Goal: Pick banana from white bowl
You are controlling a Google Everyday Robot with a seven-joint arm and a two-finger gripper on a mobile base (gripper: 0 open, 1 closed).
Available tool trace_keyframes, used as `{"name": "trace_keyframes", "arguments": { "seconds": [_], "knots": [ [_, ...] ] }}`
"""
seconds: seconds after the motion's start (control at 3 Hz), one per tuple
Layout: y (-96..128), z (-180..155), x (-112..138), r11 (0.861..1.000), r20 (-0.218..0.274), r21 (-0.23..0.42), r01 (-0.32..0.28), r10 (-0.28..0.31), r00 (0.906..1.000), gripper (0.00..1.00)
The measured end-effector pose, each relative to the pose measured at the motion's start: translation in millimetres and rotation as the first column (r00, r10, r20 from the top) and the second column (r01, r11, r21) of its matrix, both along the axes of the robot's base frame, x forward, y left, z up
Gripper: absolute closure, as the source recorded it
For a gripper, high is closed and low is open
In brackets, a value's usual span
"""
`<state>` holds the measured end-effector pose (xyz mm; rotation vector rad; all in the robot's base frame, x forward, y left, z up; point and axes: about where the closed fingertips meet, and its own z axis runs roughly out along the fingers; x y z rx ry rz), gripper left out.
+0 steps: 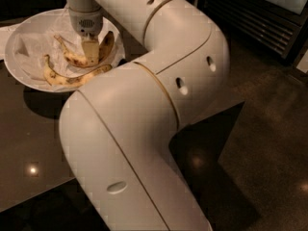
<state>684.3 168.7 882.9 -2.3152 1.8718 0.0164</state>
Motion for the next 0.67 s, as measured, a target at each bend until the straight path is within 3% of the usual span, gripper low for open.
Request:
{"name": "trace_keyframes", "arguments": {
  "seconds": [0.67],
  "knots": [
    [-13.5, 40.9, -25.3, 0.999, 0.076, 0.033, -0.019, 0.017, 0.9970, 1.00]
  ]
}}
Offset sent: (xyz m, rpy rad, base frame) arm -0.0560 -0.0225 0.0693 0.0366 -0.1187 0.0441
